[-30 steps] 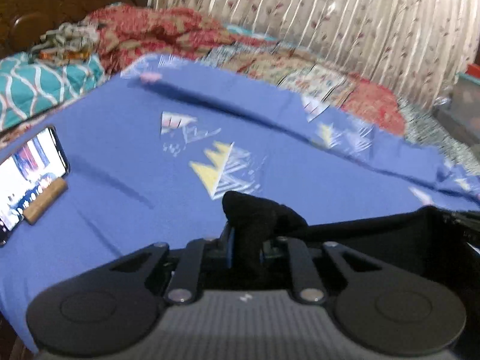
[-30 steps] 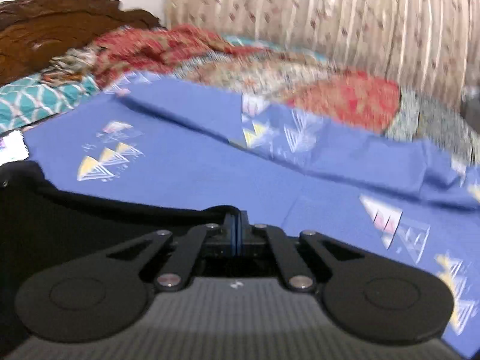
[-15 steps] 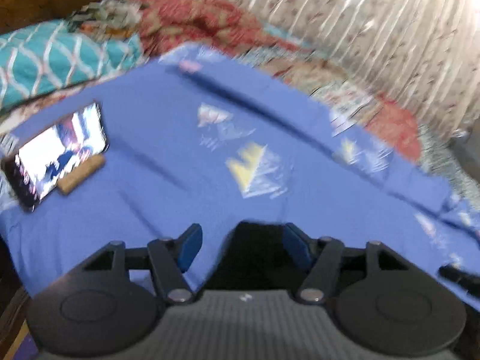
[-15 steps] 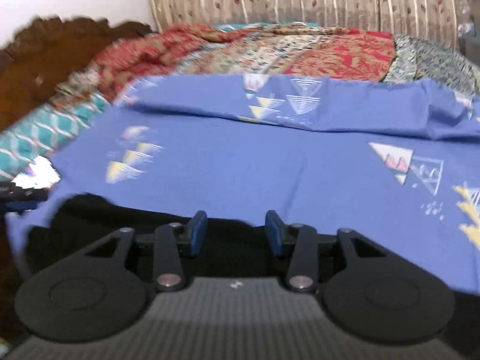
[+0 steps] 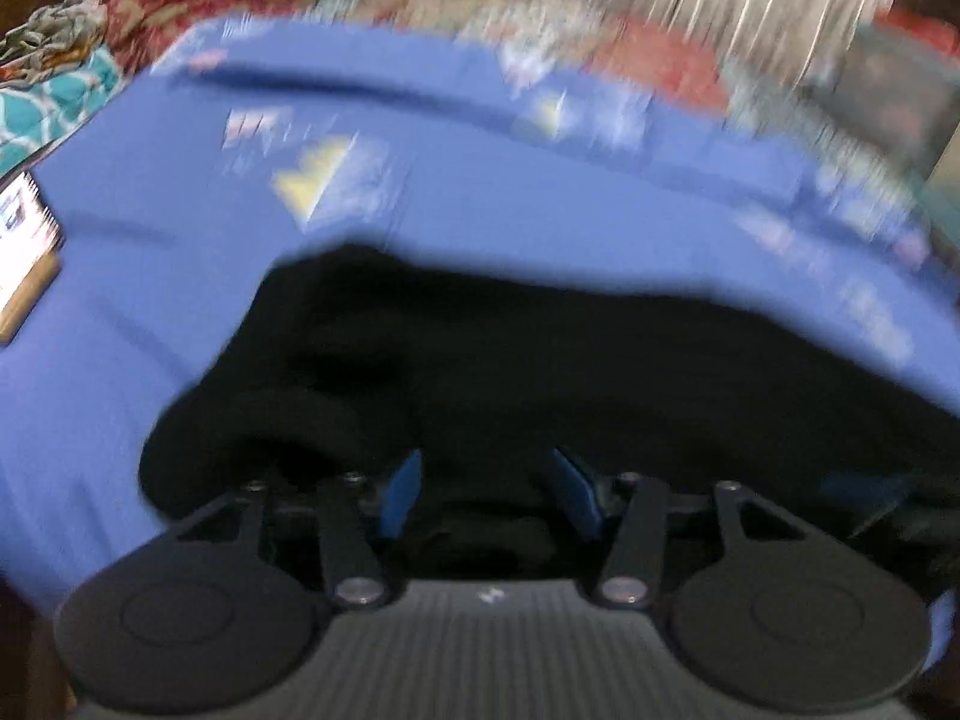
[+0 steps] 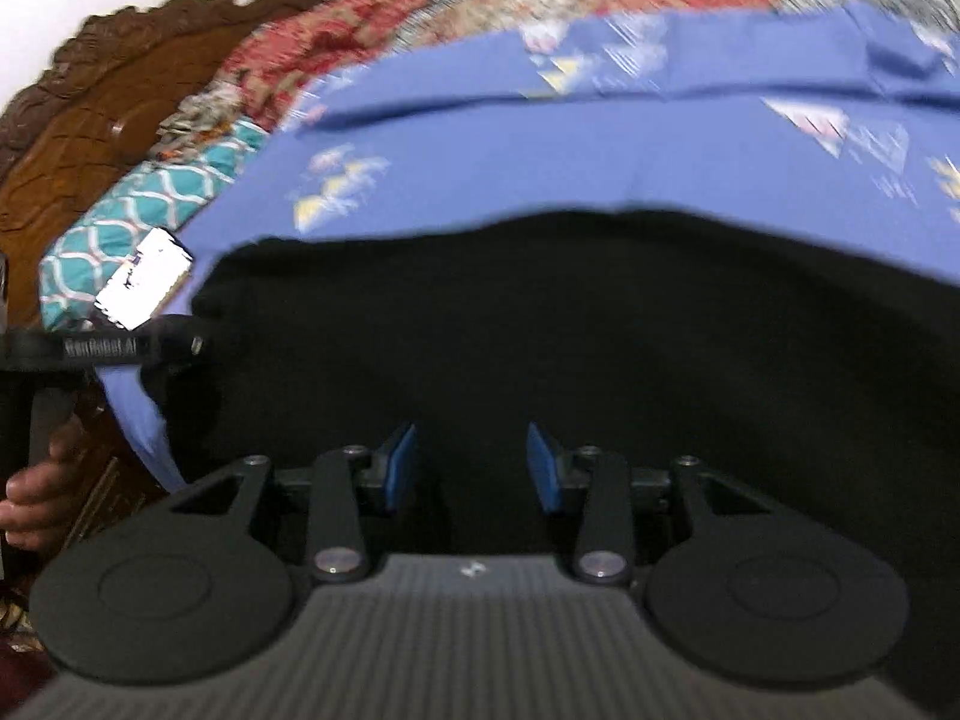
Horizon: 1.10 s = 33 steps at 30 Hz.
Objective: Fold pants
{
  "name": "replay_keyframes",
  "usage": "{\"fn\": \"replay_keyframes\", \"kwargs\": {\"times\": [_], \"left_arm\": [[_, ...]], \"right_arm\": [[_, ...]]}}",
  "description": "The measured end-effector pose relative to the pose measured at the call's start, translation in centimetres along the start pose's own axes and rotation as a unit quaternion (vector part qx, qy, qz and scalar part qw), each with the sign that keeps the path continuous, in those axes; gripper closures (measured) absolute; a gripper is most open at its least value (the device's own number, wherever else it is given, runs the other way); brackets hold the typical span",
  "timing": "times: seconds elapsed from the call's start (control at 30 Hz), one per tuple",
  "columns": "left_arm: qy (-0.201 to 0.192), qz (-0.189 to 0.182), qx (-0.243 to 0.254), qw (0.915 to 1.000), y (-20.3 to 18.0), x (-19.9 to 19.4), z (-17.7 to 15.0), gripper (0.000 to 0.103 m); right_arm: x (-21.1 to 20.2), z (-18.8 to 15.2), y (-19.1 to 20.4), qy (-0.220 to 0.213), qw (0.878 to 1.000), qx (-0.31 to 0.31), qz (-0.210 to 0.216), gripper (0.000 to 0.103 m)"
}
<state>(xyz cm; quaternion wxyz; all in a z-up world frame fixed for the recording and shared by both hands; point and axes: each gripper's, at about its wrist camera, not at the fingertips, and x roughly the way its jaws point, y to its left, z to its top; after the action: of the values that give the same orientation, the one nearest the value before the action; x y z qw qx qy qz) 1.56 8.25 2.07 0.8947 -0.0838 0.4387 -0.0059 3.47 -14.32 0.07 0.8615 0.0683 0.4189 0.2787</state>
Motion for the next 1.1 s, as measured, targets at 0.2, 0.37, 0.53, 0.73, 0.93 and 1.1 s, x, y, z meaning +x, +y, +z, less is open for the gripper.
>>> {"fn": "replay_keyframes", "kwargs": {"times": [0.2, 0.37, 0.53, 0.73, 0.93, 1.1], "left_arm": [[-0.001, 0.027, 0.026, 0.9993, -1.4, -1.1, 0.2, 0.059], [-0.053, -0.033, 0.042, 0.9972, -5.2, -3.7, 2.9, 0.053], [-0.023, -0.09, 0.093, 0.9913, -11.6, -1.2, 3.7, 0.053], [0.06, -0.11, 0.135, 0.983, -16.2, 2.9, 1.1, 0.053], [0.086, -0.088, 0.144, 0.9819, -17.0, 4.5, -0.1, 0.052], [0.094, -0.086, 0.129, 0.9835, -16.4, 4.4, 0.6, 0.052]], "right_arm": [[-2.1, -1.9, -1.7, -0.013, 0.999, 0.034, 0.013, 0.062], [-7.1, -2.4, -5.1, -0.097, 0.991, 0.093, -0.003, 0.06], [-14.6, -5.3, -11.7, -0.192, 0.962, 0.183, -0.064, 0.059], [-23.1, -13.1, -18.7, -0.281, 0.894, 0.32, -0.139, 0.058], [-26.1, -18.1, -23.6, -0.331, 0.827, 0.422, -0.17, 0.058], [-24.9, -18.5, -26.1, -0.334, 0.805, 0.469, -0.144, 0.058]]}}
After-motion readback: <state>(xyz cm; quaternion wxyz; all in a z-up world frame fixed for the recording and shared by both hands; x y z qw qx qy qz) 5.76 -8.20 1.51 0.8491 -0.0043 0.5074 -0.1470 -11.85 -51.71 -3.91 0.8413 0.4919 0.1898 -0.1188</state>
